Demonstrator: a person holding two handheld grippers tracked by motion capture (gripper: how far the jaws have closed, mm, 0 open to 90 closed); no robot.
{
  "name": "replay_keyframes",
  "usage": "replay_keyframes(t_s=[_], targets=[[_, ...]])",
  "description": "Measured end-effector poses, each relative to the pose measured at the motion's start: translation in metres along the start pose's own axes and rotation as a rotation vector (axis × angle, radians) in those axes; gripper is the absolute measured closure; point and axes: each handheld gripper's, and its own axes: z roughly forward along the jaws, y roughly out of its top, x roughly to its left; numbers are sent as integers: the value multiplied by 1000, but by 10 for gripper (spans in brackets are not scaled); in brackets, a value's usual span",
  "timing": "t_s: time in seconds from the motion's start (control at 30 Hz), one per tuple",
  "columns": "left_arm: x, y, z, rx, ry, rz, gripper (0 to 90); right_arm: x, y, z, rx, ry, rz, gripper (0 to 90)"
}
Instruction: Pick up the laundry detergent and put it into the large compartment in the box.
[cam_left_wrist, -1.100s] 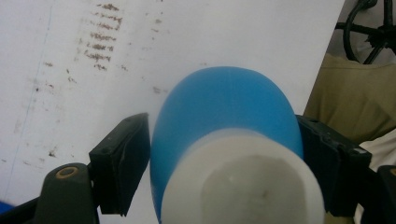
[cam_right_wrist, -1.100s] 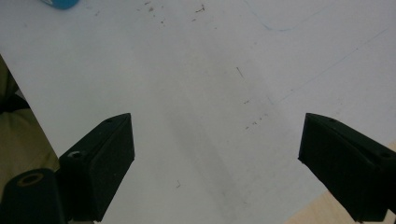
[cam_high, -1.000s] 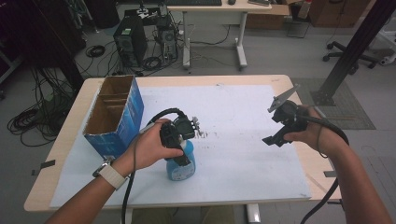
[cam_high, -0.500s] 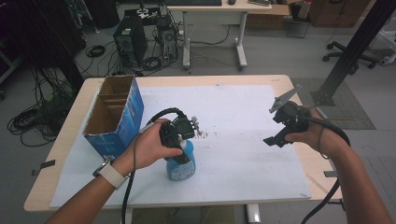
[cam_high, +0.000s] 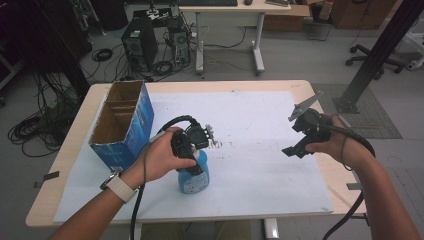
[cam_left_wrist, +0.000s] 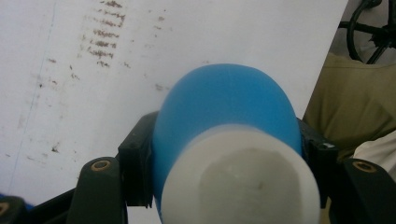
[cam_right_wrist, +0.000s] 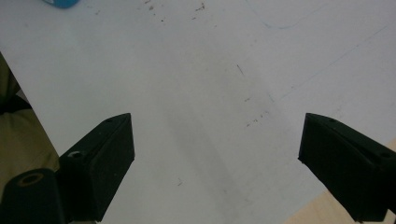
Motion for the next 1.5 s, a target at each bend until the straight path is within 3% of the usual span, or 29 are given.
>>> replay_keyframes(t_s=[0.47,1.5], targets=[[-3,5,-18,-8,15,-15,373,0,-1,-2,-5,-2,0,108],[-1,4,-84,-34,80,-144,372,3,5,-3,-13,-4,-15,108]])
